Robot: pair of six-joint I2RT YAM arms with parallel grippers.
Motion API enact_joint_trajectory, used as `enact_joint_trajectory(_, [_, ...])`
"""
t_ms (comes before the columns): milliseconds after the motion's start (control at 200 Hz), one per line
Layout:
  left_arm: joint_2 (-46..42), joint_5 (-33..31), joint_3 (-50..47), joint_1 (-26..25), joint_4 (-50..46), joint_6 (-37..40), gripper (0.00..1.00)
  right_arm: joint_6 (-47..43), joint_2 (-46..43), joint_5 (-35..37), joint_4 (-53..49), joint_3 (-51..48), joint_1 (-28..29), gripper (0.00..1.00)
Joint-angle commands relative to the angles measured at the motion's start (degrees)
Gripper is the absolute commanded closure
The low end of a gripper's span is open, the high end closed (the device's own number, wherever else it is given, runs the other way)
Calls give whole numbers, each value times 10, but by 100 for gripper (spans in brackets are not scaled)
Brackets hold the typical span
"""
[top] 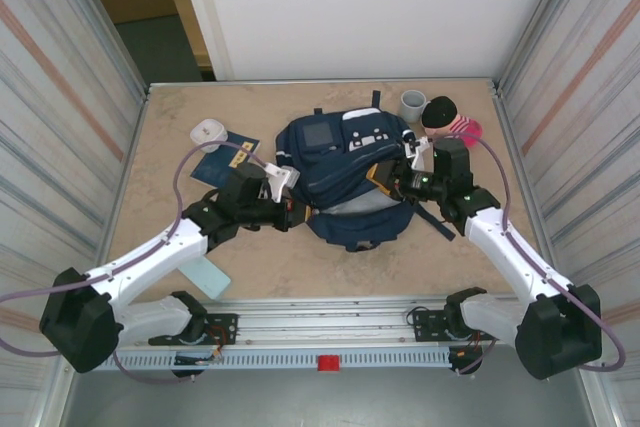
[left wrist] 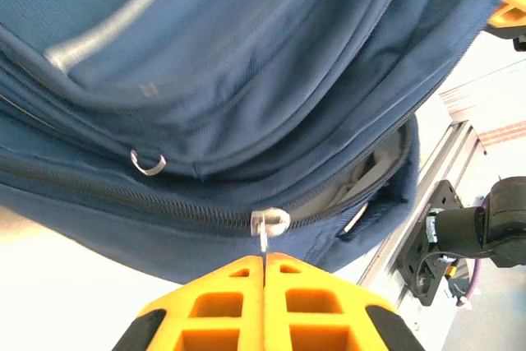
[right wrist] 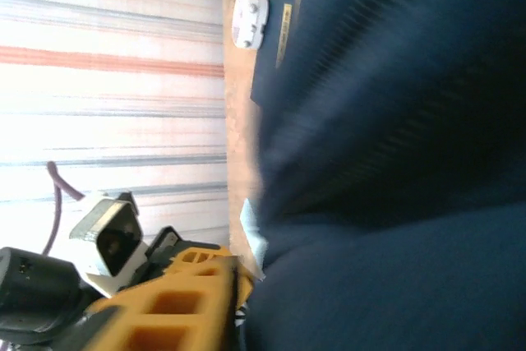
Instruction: Pack the student bag
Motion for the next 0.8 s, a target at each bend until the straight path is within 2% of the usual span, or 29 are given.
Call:
enact_joint_trajectory(0, [7,48,-5,1,60,-17,100,26,-10,27,77,-11,41,54])
enact_joint_trajectory(85, [20,61,-1,-12,107,-36,100,61,1,85,142,-31,88,50])
enact_joint_trajectory(180, [32,52,13,-21,94,-26,100,64,9,137,141,-27,119,50])
enact_joint_trajectory(210, [35,40,19,-22,71,-19,100,61,9,147,130,-24,122,53])
enact_joint_trajectory(251, [37,20,23,-22,42,-6,100,57,9,154,115,-21,122,61])
enact_joint_trajectory(281, [36,10,23,-22,21,8,93,51,9,153,103,-19,121,69])
enact_joint_trajectory(371, [28,-28,15,-19,-26,46,65,35,7,140,77,-10,115,86])
enact_joint_trajectory(431, [20,-37,-2,-5,-31,46,55,24,6,126,63,-2,109,91])
enact_joint_trajectory(506, [15,-10,-26,29,-13,16,42,11,5,114,47,7,101,93])
enact_joint_trajectory(596, [15,21,-48,41,8,46,36,2,4,98,39,14,91,93])
enact_joint_trajectory(792, [32,76,-72,40,20,170,36,-20,15,57,23,40,81,93])
